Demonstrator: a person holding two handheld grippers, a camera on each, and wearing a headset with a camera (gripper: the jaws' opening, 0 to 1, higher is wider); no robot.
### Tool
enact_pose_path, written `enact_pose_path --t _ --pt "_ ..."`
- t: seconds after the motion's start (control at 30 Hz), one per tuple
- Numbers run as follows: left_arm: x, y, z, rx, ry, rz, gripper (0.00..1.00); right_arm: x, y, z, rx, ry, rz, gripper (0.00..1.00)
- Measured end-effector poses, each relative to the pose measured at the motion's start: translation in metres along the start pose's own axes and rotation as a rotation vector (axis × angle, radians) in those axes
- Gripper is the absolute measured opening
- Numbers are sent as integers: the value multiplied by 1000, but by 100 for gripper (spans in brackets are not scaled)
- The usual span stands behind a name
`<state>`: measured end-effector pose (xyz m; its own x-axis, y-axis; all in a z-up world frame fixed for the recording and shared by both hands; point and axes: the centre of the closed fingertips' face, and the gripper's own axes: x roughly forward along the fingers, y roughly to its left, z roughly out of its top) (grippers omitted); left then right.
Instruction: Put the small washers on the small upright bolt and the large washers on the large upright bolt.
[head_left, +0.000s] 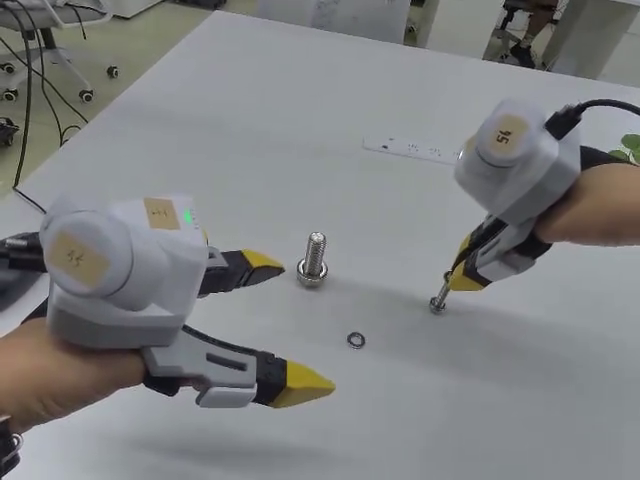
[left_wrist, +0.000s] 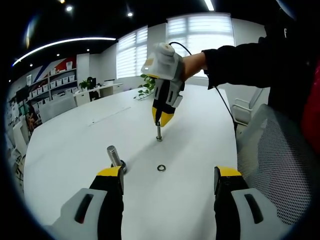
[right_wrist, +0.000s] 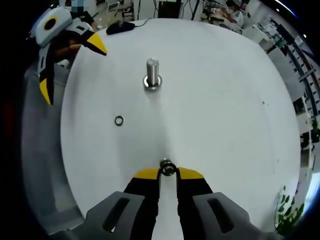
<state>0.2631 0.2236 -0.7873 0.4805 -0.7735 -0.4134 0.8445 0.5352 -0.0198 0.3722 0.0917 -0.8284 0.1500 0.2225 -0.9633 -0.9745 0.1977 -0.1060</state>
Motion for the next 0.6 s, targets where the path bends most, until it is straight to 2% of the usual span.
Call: enact_pose_path --t 0.6 --pt "1 1 -3 -5 7 2 73 33 6 -6 43 14 42 14"
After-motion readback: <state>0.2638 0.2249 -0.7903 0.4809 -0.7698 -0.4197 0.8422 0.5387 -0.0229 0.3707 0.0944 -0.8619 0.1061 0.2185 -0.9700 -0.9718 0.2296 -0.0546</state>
